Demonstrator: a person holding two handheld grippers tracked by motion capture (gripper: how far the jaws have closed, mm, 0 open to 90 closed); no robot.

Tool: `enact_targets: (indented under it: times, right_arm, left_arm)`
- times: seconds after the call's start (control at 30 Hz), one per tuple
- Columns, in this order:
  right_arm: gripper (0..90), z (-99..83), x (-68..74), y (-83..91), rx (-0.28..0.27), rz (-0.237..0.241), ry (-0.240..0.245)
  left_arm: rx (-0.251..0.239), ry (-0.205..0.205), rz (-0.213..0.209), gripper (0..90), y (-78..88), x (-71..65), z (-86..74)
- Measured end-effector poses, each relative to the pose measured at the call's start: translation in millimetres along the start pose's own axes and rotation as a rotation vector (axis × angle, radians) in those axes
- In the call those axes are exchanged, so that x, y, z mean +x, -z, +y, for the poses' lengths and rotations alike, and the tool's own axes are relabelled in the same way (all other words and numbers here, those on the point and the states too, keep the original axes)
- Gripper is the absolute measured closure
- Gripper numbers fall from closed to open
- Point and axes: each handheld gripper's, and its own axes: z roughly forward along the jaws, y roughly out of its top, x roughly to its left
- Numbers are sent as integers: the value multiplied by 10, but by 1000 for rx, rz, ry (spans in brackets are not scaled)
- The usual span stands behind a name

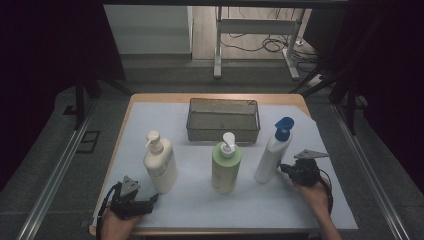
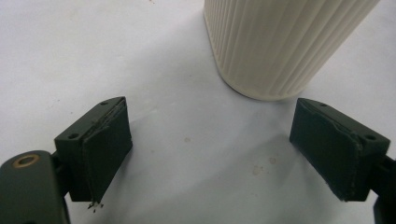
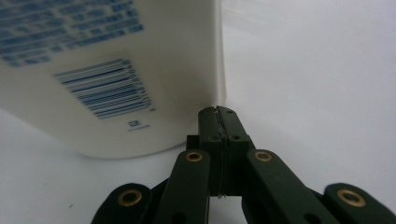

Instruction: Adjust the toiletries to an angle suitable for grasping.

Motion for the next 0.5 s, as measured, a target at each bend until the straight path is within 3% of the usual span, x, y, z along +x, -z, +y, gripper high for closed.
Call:
enact_targets:
  times: [0.1, 0.5]
  right_arm:
    - [895, 6, -35, -23, -4, 3, -20]
    - [896, 85, -56, -131, -11, -27, -28]
  left_arm:
    - [0, 0, 0, 123, 0, 0, 1]
    - [2, 0, -1, 123, 0, 1, 2]
